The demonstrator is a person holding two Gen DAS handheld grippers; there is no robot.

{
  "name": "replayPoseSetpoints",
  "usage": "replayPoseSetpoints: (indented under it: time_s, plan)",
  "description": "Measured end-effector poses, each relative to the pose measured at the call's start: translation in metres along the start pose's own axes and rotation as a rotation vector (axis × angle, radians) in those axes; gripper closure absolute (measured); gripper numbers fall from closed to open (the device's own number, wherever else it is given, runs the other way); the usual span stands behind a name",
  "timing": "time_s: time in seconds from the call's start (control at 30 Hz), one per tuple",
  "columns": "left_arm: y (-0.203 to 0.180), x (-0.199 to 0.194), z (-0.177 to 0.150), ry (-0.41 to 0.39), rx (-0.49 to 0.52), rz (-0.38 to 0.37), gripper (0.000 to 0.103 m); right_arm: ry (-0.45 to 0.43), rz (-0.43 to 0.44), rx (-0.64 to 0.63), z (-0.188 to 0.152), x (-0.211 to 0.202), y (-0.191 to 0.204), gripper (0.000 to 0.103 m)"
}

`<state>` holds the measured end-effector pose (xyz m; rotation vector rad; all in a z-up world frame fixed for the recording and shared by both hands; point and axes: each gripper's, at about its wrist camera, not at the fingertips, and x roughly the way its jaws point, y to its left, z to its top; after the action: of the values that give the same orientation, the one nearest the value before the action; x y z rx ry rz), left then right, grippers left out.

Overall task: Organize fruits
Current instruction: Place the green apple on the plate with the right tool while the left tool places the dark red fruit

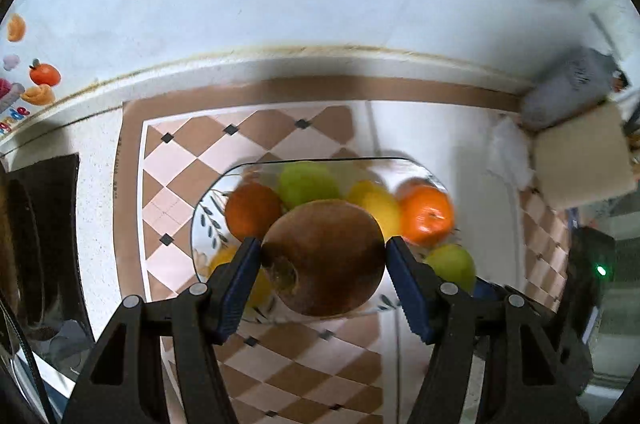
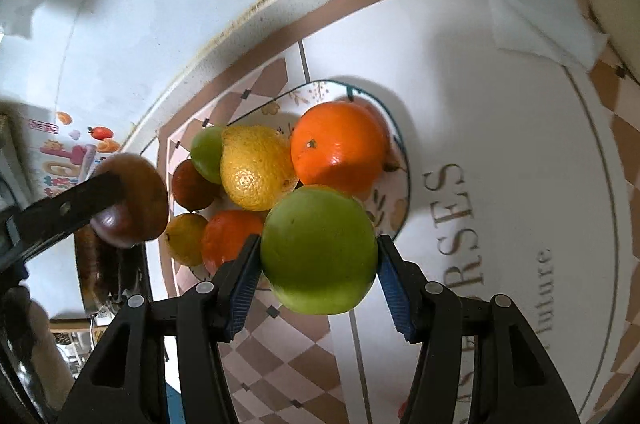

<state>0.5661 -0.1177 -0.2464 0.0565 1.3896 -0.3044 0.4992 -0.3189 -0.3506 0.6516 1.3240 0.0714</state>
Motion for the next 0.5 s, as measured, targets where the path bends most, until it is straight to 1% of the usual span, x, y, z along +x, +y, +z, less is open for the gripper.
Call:
replayPoseSetpoints:
  time_s: [0.2, 0.27, 0.3, 0.33, 0.37, 0.4, 0.43, 0.47, 0.5]
  plan:
    - [0.009, 0.034, 0.006, 0.084, -0.032, 0.029, 0.040, 0.023, -0.013, 0.014, 0.002, 0.013, 0.003, 0.043]
    - [0.011, 0.040, 0.003, 0.105, -0.047, 0.011, 0.040, 0.041, -0.011, 0.022, 0.002, 0.016, 0.002, 0.043]
    - [0.012, 0.041, 0.003, 0.107, -0.060, 0.000, 0.040, 0.045, -0.007, 0.026, 0.003, 0.017, 0.002, 0.037]
    - [0.013, 0.039, 0.002, 0.101, -0.068, -0.005, 0.040, 0.047, 0.000, 0.029, 0.004, 0.017, 0.002, 0.026]
    - [0.013, 0.038, 0.003, 0.093, -0.073, -0.002, 0.040, 0.045, -0.005, 0.028, 0.005, 0.016, 0.003, 0.020]
    - [0.014, 0.036, 0.003, 0.087, -0.074, -0.005, 0.036, 0.042, -0.018, 0.023, 0.005, 0.015, 0.007, 0.012]
    - [0.015, 0.033, 0.003, 0.078, -0.078, -0.005, 0.031, 0.037, -0.026, 0.017, 0.005, 0.013, 0.008, 0.011]
    - [0.016, 0.031, 0.003, 0.070, -0.081, -0.002, 0.018, 0.032, -0.036, 0.009, 0.006, 0.011, 0.009, 0.011]
    - [0.017, 0.029, 0.001, 0.062, -0.083, 0.006, 0.012, 0.031, -0.049, 0.002, 0.005, 0.009, 0.009, 0.011]
